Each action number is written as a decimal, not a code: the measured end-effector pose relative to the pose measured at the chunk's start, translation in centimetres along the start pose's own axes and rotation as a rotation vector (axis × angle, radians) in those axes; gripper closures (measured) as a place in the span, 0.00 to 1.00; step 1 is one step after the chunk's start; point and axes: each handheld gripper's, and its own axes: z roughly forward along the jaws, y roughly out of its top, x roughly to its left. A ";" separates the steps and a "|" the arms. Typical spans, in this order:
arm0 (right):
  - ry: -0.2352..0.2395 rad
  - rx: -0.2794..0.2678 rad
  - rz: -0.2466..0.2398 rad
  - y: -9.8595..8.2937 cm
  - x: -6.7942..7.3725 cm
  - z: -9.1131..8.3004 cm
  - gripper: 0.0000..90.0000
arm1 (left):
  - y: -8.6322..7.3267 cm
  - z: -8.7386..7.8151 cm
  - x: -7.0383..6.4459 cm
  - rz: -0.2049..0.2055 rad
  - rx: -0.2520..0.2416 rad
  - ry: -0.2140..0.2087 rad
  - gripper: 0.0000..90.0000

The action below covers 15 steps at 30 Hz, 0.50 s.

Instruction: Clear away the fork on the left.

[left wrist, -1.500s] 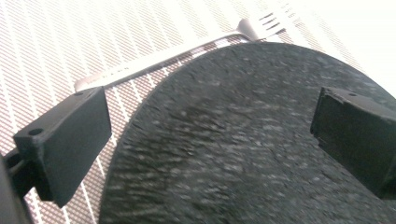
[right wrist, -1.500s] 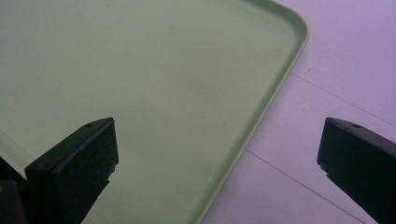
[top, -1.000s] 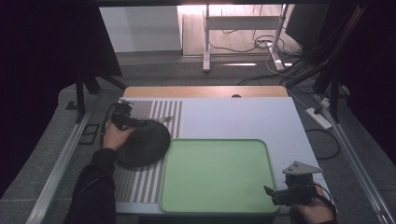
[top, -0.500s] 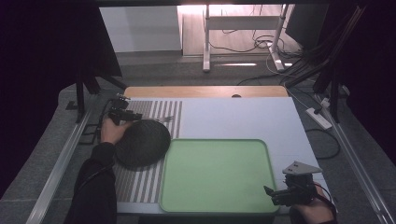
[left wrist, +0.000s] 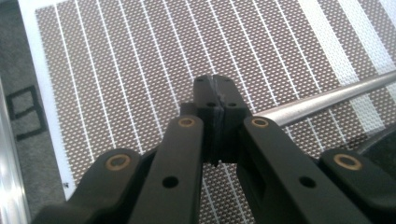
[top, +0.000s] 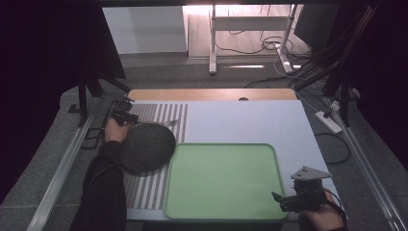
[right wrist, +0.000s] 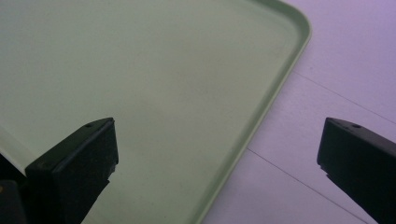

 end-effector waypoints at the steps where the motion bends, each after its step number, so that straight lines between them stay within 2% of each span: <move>1: 0.000 0.000 -0.001 0.0 0.0 0.0 0.00 | 0.0 -0.1 -0.2 0.011 0.011 0.009 0.98; 4: -0.002 0.004 -0.002 0.0 0.0 0.0 0.00 | -0.3 -0.4 -0.5 0.015 0.030 -0.007 0.98; 7: -0.002 0.001 -0.007 0.0 0.1 0.0 0.00 | -0.7 -0.7 -0.6 0.019 0.051 -0.043 0.98; 12: -0.002 0.004 -0.007 0.0 0.1 0.0 0.00 | -1.1 -1.3 -0.7 0.067 0.096 -0.077 0.98; 15: -0.002 0.007 -0.008 0.0 0.1 0.0 0.00 | -1.2 -1.4 -0.7 0.080 0.109 -0.092 0.98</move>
